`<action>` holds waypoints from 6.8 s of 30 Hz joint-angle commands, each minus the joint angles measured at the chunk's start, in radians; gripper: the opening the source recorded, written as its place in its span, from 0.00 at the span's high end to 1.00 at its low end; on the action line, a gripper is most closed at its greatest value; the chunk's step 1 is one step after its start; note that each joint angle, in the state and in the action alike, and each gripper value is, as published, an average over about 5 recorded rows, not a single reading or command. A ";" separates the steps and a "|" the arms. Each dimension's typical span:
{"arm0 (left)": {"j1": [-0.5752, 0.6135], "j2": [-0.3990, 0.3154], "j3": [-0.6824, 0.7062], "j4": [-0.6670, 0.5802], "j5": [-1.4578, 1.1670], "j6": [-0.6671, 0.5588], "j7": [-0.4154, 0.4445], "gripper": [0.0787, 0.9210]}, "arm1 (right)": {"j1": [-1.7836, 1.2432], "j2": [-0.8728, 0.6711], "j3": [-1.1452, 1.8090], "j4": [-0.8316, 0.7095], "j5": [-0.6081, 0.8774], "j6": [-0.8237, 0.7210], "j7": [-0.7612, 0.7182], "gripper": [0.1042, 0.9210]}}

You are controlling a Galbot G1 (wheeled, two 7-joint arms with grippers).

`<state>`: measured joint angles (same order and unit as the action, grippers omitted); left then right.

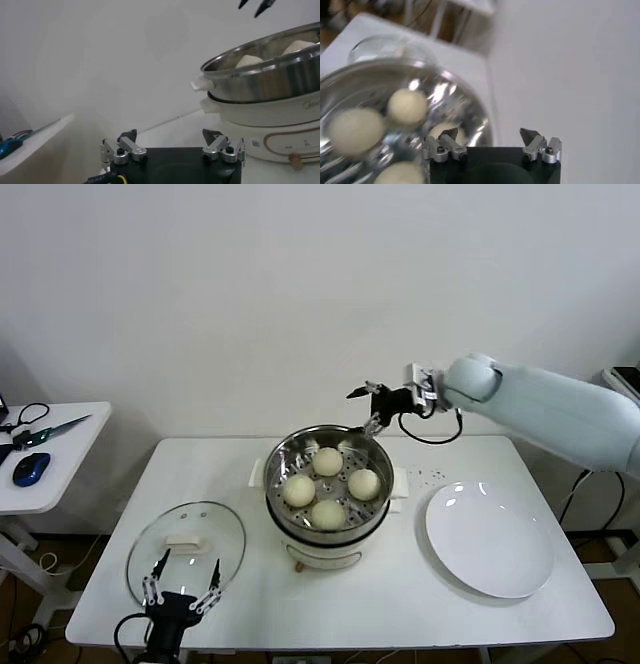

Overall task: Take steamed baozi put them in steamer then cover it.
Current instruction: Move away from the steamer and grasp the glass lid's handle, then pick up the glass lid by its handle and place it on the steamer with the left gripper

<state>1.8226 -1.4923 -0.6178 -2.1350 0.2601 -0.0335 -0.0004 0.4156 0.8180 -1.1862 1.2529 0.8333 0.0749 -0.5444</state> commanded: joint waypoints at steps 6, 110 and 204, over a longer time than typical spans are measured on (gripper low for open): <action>-0.018 -0.014 -0.020 -0.032 0.109 -0.006 0.001 0.12 | -0.889 -0.165 0.996 0.204 -0.180 0.131 0.451 0.12; -0.227 0.211 0.008 -0.005 1.080 0.440 -0.134 0.91 | -1.700 0.141 1.729 0.335 -0.468 0.039 0.401 0.12; -0.940 -0.066 0.778 0.487 1.385 0.819 0.346 0.91 | -1.646 0.152 1.746 0.173 -0.587 0.111 0.352 0.12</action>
<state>0.8793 -1.5608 0.1583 -1.6479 1.6470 0.7364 0.3402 -1.2308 0.9686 0.5584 1.4260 0.2485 0.1855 -0.1918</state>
